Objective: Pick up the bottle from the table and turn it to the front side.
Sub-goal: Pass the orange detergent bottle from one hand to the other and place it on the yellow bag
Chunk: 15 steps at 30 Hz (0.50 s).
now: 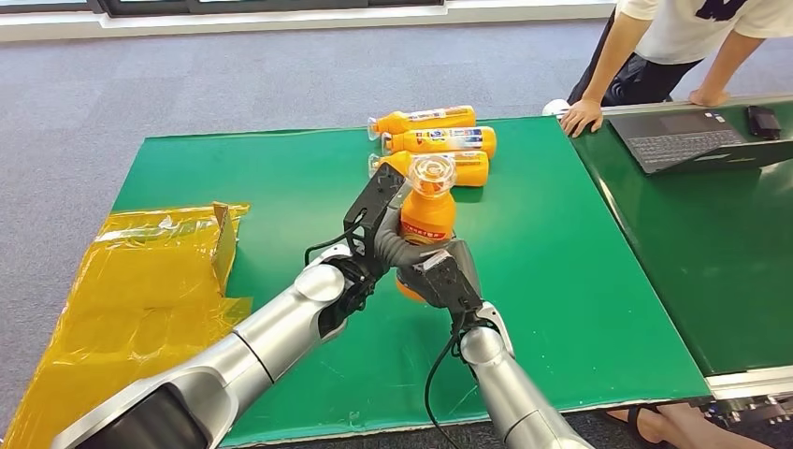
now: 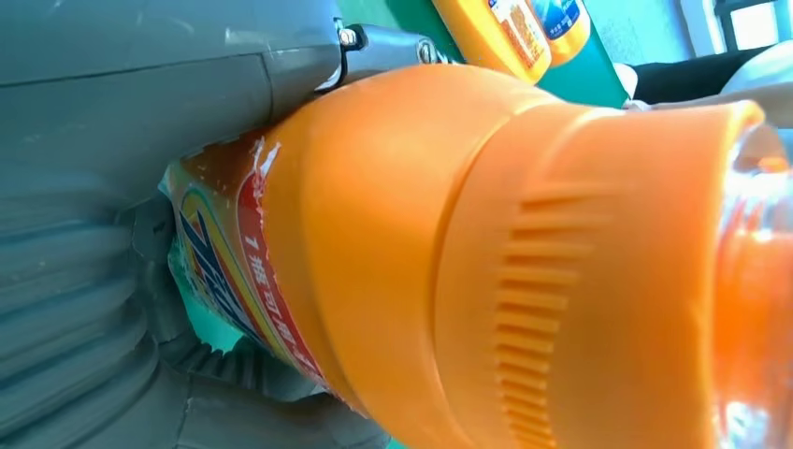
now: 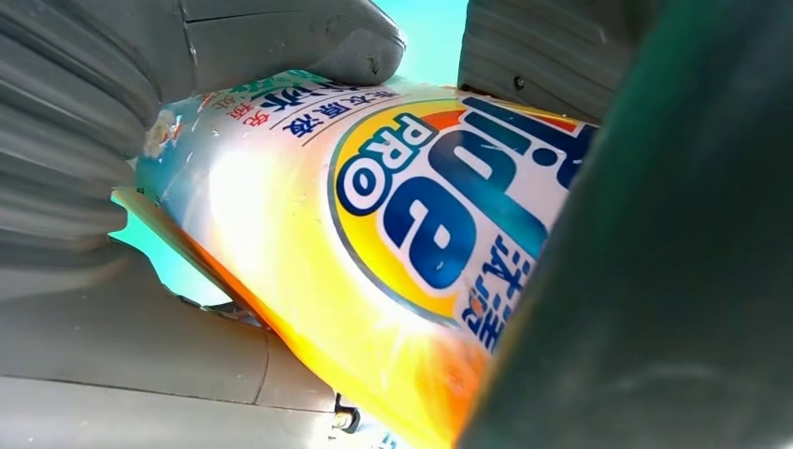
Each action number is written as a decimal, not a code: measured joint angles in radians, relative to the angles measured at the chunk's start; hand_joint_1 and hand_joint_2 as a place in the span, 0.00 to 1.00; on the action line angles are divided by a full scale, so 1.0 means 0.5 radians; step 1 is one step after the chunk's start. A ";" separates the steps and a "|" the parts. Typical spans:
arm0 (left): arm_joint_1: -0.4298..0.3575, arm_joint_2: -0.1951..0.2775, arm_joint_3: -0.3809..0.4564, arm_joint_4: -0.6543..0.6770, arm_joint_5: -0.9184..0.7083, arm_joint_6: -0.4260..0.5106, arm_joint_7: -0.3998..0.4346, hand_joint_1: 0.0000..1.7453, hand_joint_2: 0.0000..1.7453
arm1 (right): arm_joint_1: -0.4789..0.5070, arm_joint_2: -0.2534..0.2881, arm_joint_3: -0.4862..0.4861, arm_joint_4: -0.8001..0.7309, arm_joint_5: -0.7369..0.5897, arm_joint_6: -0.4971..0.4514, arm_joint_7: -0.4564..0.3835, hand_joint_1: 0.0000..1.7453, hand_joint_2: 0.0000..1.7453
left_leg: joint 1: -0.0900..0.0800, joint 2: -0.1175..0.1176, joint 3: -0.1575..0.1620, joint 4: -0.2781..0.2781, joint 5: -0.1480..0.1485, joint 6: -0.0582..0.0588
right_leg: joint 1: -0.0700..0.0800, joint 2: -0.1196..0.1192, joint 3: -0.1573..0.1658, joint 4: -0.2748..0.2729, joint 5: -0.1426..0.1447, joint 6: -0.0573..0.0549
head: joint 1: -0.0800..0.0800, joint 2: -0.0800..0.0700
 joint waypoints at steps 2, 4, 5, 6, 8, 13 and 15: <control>0.000 0.002 -0.012 0.000 0.005 0.000 -0.005 0.92 1.00 | 0.004 0.000 0.000 0.000 0.000 0.000 0.001 1.00 1.00 | 0.000 0.000 0.000 0.000 0.000 0.000 | 0.000 0.000 0.000 0.000 0.000 0.000 | 0.000 0.000; 0.000 0.004 -0.016 0.000 0.011 0.000 -0.006 1.00 1.00 | 0.006 0.000 0.000 -0.001 0.000 0.000 0.001 1.00 1.00 | 0.000 0.000 0.000 0.000 0.000 0.000 | 0.000 0.000 0.000 0.000 0.000 0.000 | 0.000 0.000; 0.000 0.004 -0.017 0.000 0.012 0.000 -0.008 1.00 1.00 | 0.007 -0.001 0.000 -0.001 0.000 0.000 0.001 1.00 1.00 | 0.000 0.000 0.000 0.000 0.000 0.000 | 0.000 0.000 0.000 0.000 0.000 0.000 | 0.000 0.000; 0.000 0.004 -0.019 0.000 0.010 0.000 -0.011 1.00 1.00 | 0.007 -0.001 0.000 -0.002 0.000 0.000 0.001 1.00 1.00 | 0.000 0.000 0.000 0.000 0.000 0.000 | 0.000 0.000 0.000 0.000 0.000 0.000 | 0.000 0.000; 0.000 0.004 -0.027 0.001 -0.010 -0.002 -0.028 1.00 1.00 | 0.013 -0.003 0.000 -0.011 -0.001 0.000 0.001 1.00 1.00 | 0.000 0.000 0.000 0.000 0.000 0.000 | 0.000 0.000 0.000 0.000 0.000 0.000 | 0.000 0.000; 0.000 0.005 -0.050 0.001 -0.088 -0.003 -0.060 1.00 1.00 | 0.031 -0.013 0.000 -0.042 -0.007 -0.001 0.003 1.00 1.00 | 0.000 0.000 -0.001 0.000 0.000 0.000 | 0.000 0.000 -0.001 0.000 0.000 0.000 | 0.000 0.000; 0.000 0.004 -0.052 0.000 -0.094 -0.003 -0.060 1.00 1.00 | 0.035 -0.014 0.000 -0.048 -0.007 -0.001 0.004 1.00 1.00 | 0.000 0.001 -0.001 0.000 0.000 0.000 | 0.000 0.001 -0.001 0.000 0.000 0.000 | 0.000 0.000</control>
